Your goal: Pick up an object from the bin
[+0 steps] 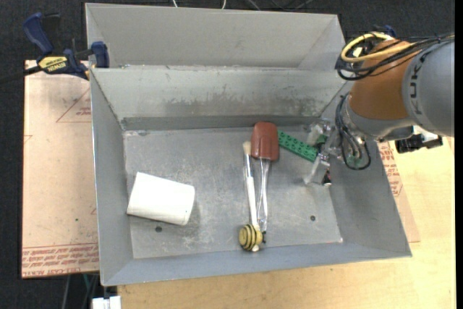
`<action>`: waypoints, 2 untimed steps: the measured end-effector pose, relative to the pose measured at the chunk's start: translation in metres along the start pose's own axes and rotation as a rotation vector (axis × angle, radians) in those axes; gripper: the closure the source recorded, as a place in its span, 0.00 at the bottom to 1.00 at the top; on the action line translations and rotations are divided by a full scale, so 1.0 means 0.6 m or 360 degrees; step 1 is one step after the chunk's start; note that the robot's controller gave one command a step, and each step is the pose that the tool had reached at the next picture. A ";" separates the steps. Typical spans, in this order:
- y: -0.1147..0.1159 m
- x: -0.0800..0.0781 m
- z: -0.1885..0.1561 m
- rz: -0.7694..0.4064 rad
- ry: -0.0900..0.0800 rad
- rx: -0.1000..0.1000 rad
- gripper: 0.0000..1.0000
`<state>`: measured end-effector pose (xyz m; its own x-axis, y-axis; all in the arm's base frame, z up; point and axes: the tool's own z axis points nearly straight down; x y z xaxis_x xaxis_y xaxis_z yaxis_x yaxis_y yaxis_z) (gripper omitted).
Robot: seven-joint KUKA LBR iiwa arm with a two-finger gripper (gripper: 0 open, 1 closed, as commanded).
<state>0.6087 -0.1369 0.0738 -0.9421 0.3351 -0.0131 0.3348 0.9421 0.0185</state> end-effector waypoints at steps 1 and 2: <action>0.034 -0.072 0.006 0.0100 -0.0012 0.0001 1.00; 0.034 -0.072 0.005 0.0099 -0.0011 0.0001 1.00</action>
Offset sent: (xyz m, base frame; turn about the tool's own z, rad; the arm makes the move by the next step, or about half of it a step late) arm 0.0000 0.0000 0.0000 0.0000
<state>0.6562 -0.1323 0.0715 -0.9193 0.3931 -0.0191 0.3928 0.9194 0.0187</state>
